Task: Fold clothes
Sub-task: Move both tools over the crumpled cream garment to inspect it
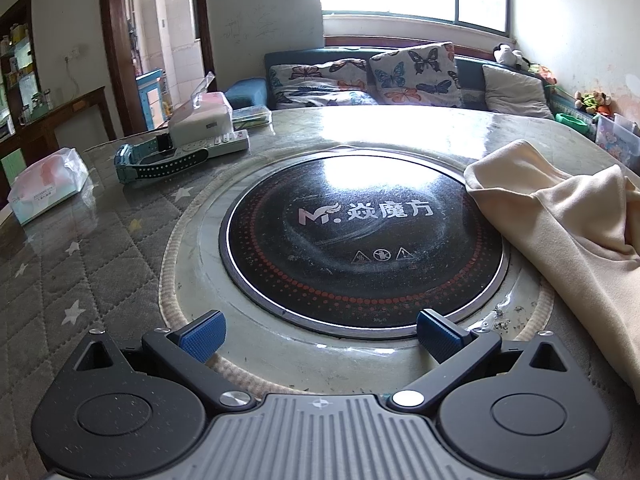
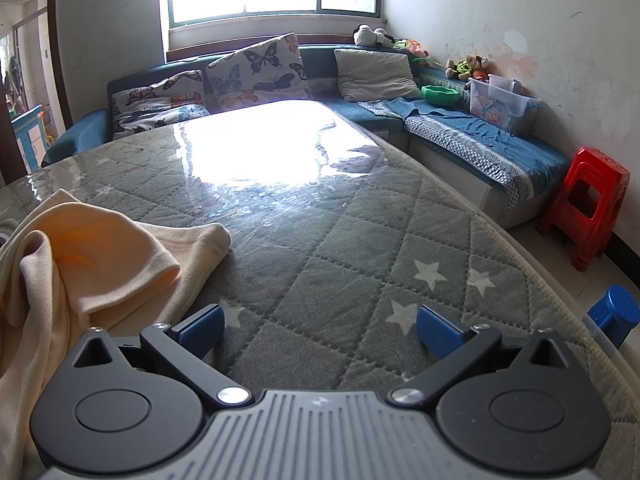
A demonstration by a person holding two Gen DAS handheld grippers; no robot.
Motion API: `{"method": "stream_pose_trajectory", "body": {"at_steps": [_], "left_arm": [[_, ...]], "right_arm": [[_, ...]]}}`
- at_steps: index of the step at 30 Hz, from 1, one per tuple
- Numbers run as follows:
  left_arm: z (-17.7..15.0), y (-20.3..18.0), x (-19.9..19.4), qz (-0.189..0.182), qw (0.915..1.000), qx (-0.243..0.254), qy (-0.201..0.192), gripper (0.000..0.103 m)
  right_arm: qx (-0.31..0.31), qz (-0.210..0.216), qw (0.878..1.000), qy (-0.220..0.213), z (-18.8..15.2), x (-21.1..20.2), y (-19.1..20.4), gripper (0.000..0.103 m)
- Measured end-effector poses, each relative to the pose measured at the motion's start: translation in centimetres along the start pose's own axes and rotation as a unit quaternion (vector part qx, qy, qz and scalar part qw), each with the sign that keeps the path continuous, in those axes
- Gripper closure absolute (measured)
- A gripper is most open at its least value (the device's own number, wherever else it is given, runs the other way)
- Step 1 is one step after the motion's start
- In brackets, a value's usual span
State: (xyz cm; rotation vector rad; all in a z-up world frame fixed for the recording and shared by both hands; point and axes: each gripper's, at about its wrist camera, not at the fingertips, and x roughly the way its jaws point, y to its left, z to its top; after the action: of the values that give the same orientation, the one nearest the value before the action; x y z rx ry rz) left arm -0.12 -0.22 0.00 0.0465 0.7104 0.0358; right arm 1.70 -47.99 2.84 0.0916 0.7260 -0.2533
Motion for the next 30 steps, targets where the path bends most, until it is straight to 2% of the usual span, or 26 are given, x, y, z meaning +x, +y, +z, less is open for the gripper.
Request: {"method": "stream_pose_trajectory", "body": {"at_steps": [3, 8, 14, 23, 30], "left_arm": [[0.4, 0.1, 0.0, 0.001, 0.9998, -0.009, 0.017, 0.000], [0.1, -1.4, -1.8, -0.003, 1.0000, 0.004, 0.000, 0.000], [0.2, -3.6, -3.8, -0.036, 0.9991, 0.015, -0.015, 0.000], [0.3, -7.5, -6.0, -0.086, 0.9950, 0.041, -0.030, 0.000], [0.4, -9.8, -6.6, -0.105, 0.9925, 0.059, -0.025, 0.000]], "right_arm": [[-0.013, 0.008, 1.000, -0.012, -0.4, -1.3, 0.4, 0.000], [-0.034, 0.021, 0.999, -0.033, -1.1, -3.5, 1.1, 0.000], [-0.054, 0.039, 0.996, -0.055, -2.0, -6.2, 1.5, 0.000], [-0.066, 0.061, 0.994, -0.057, -3.0, -9.0, 2.2, 0.000], [-0.066, 0.066, 0.994, -0.051, -3.8, -10.2, 2.1, 0.000]]}}
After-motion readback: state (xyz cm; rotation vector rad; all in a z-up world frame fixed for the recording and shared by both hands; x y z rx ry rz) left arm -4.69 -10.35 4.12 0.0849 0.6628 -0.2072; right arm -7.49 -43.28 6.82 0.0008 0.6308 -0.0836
